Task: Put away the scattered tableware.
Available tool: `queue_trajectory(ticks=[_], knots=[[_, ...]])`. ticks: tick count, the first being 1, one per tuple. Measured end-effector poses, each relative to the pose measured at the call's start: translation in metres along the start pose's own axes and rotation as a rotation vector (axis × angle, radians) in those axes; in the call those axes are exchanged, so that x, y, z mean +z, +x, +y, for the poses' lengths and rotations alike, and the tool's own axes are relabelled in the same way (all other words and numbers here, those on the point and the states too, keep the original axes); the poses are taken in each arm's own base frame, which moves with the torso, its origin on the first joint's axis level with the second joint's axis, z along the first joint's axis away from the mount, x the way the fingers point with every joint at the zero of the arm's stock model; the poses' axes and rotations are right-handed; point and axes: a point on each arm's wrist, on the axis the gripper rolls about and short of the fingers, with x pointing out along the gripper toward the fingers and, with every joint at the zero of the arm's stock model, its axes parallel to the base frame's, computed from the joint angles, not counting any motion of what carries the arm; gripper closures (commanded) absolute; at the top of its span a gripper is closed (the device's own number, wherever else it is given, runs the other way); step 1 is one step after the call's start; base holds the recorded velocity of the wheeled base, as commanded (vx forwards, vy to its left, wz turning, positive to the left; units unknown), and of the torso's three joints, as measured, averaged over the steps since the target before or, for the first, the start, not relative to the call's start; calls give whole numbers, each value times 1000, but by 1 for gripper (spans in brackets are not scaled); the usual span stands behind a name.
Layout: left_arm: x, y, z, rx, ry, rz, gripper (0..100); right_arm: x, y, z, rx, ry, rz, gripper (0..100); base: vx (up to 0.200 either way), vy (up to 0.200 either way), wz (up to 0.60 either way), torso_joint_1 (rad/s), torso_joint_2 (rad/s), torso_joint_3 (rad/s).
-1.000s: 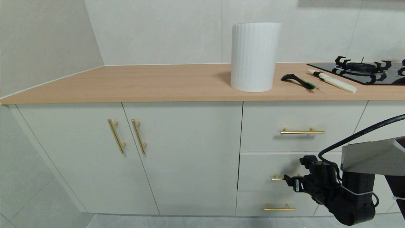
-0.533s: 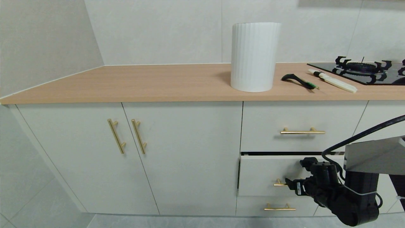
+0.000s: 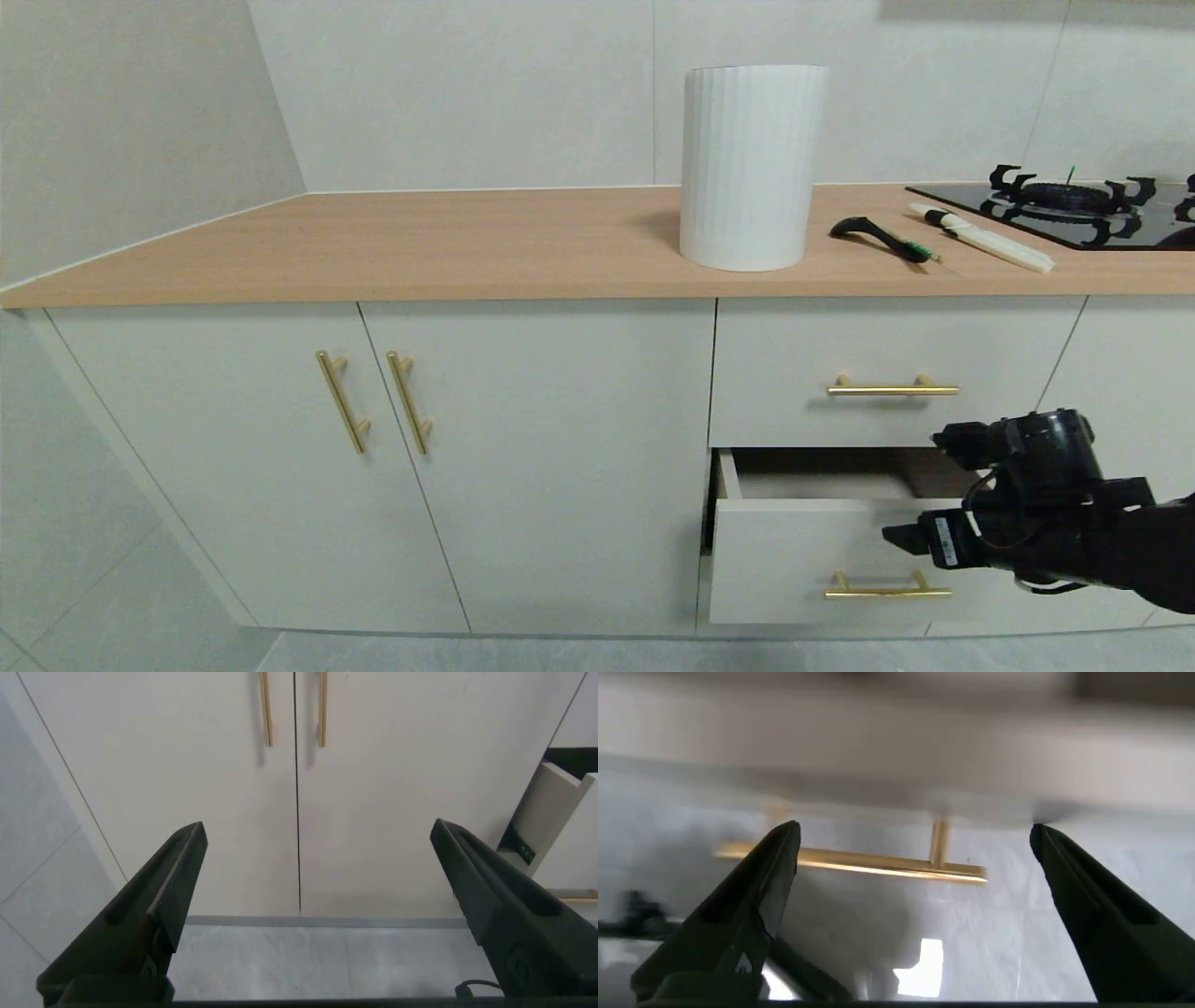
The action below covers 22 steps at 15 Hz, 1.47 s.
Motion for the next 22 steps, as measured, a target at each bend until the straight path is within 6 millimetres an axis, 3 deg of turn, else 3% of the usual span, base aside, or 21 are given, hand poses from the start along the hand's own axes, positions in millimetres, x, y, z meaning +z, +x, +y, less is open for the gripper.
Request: queue_trajectory(ticks=[3,5,10,14,22], knots=[[0,0,0,0,0,0,0,18,-35,13,48,-9,-103,0,0,0,0,0,0,0],[0,0,0,0,0,0,0,23,-36,18,59,3,-152,0,0,0,0,0,0,0],[0,0,0,0,0,0,0,27,9,24,-9,93,-303,0,0,0,0,0,0,0],[0,0,0,0,0,0,0,9,38,25,-36,94,-254,0,0,0,0,0,0,0],[0,0,0,0,0,0,0,-2,35,24,-41,71,-125,0,0,0,0,0,0,0]])
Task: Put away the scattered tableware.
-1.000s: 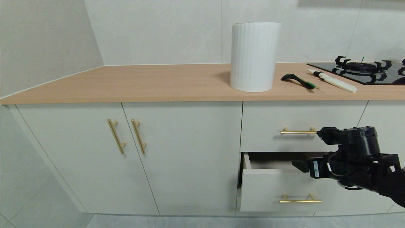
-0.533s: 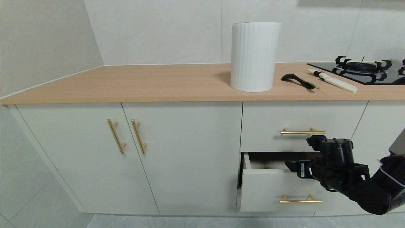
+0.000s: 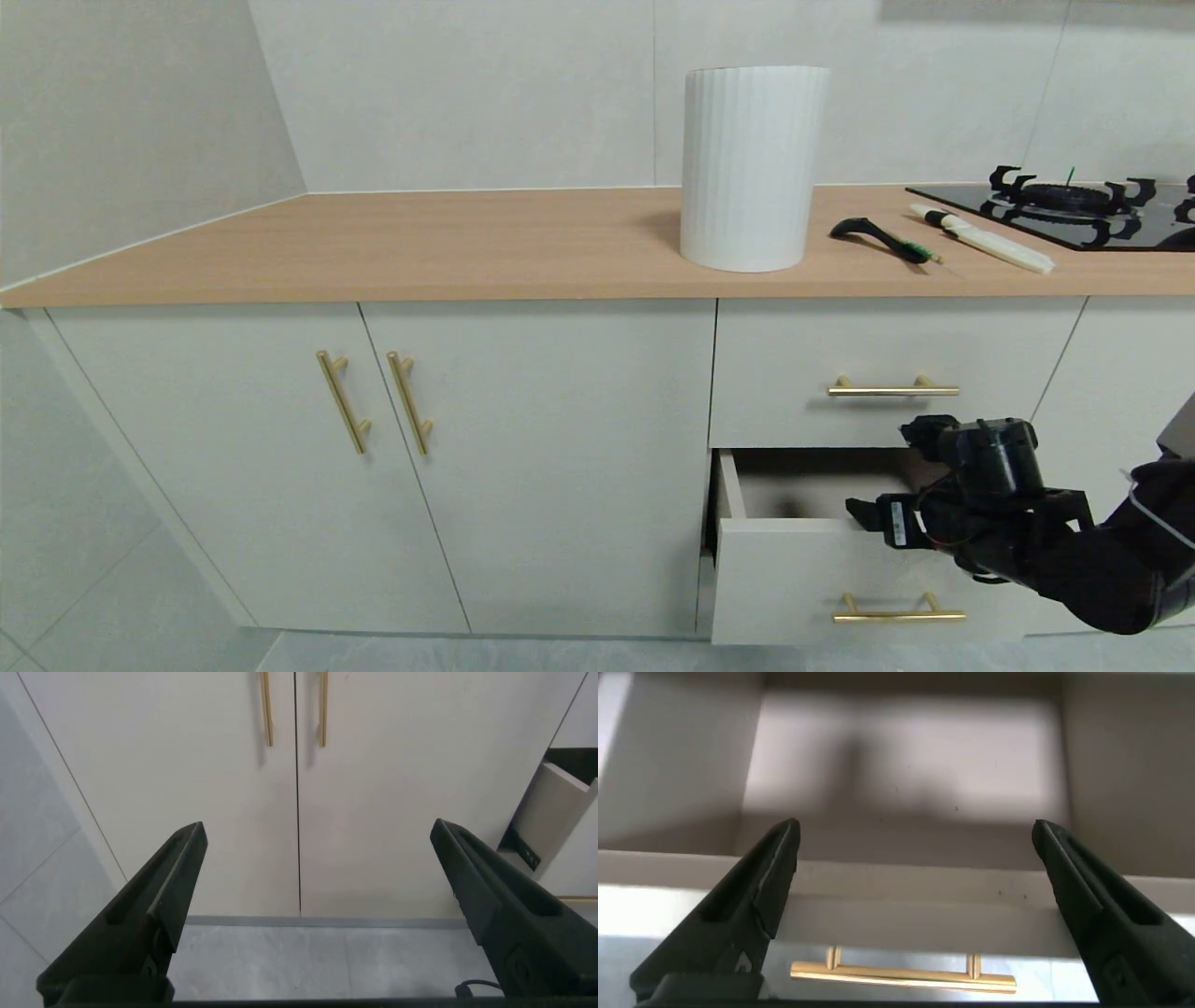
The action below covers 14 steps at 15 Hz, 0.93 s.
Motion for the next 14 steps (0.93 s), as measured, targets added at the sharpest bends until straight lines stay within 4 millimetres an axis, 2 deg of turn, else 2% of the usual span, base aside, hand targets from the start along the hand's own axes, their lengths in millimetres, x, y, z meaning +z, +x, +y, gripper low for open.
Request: queue_trajectory(ticks=[3,9,14], knots=[[0,0,0,0,0,0,0,-1,-9,-1,21,-21,57,0,0,0,0,0,0,0],[0,0,0,0,0,0,0,2,-42,-4,88,-110,170,0,0,0,0,0,0,0],[0,0,0,0,0,0,0,1,-56,-4,98,-175,209,0,0,0,0,0,0,0]])
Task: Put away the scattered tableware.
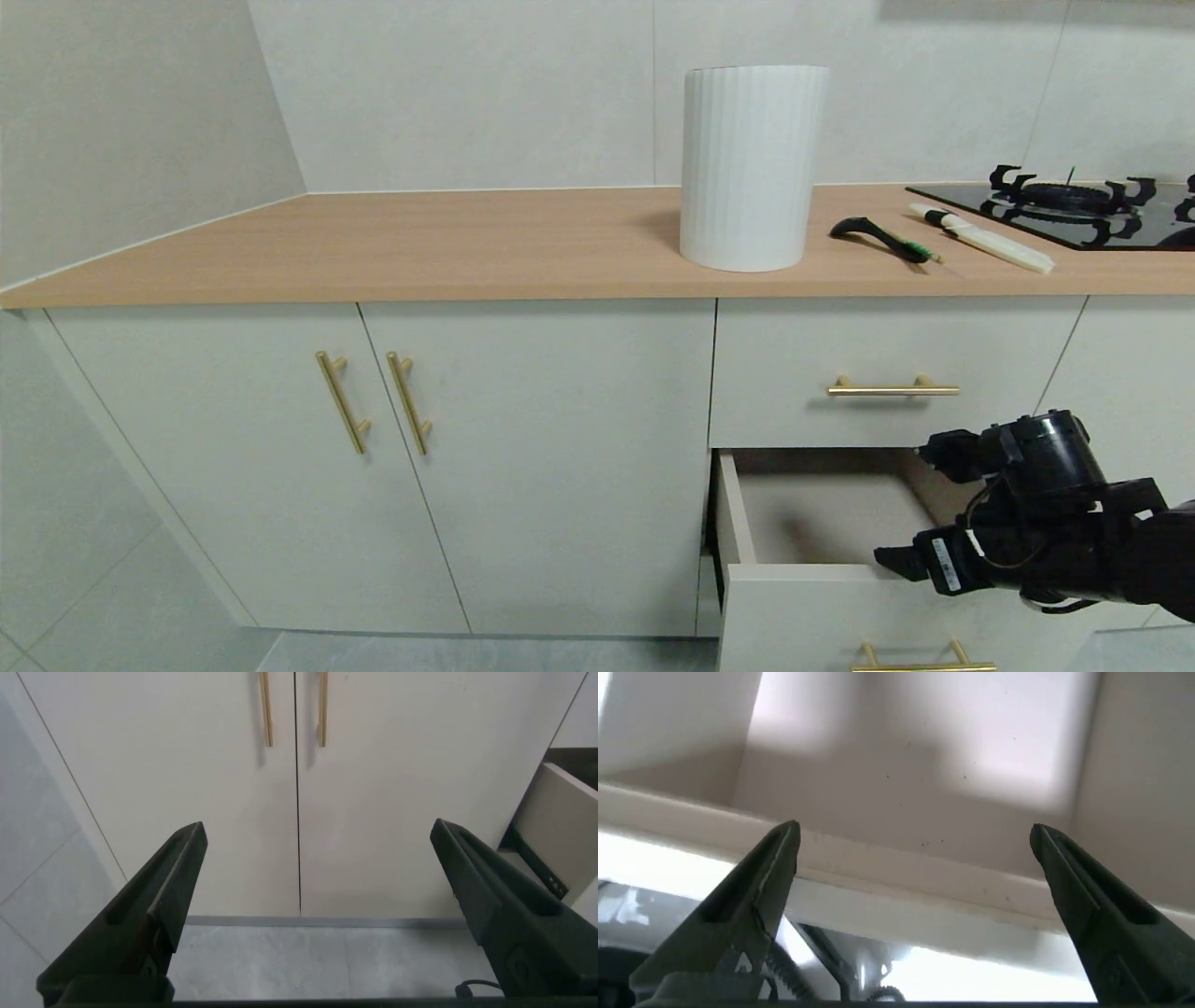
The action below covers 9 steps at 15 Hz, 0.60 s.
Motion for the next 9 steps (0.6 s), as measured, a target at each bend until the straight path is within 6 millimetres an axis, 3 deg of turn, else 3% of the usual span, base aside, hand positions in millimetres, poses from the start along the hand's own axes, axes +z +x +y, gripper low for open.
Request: queue_trajectory(ticks=[9], knots=[[0,0,0,0,0,0,0,-32,-38,15,73,-267,296,0,0,0,0,0,0,0]])
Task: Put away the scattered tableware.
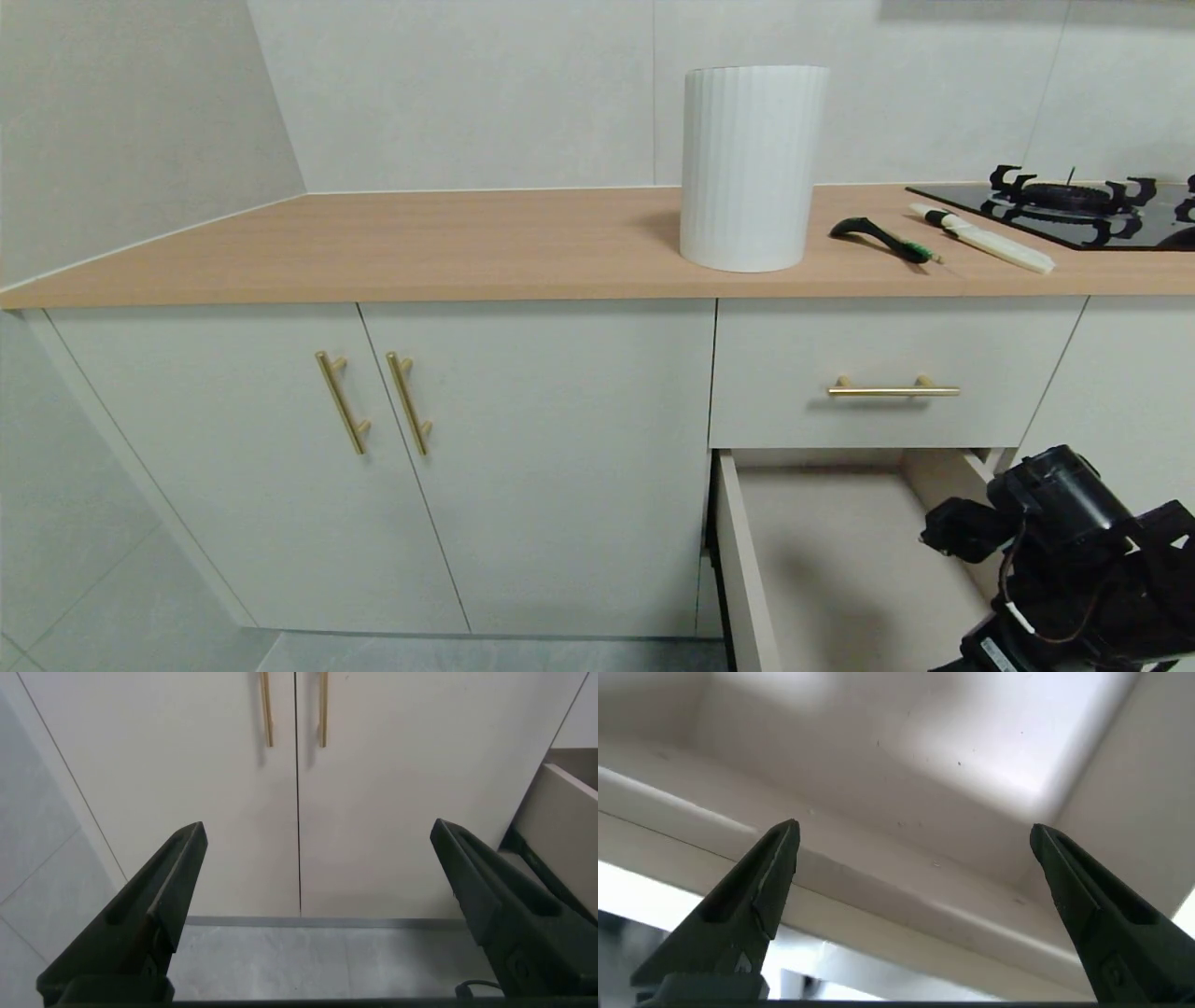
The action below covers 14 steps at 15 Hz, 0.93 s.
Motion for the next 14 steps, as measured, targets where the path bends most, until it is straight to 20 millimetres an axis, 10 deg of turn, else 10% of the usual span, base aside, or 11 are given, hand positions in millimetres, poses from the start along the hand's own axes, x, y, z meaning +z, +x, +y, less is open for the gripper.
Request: queue_trajectory(ticks=[7,14], knots=[[0,0,0,0,0,0,0,1,-21,9,17,-53,4,0,0,0,0,0,0,0],[0,0,0,0,0,0,0,50,-43,-5,2,338,-341,0,0,0,0,0,0,0]])
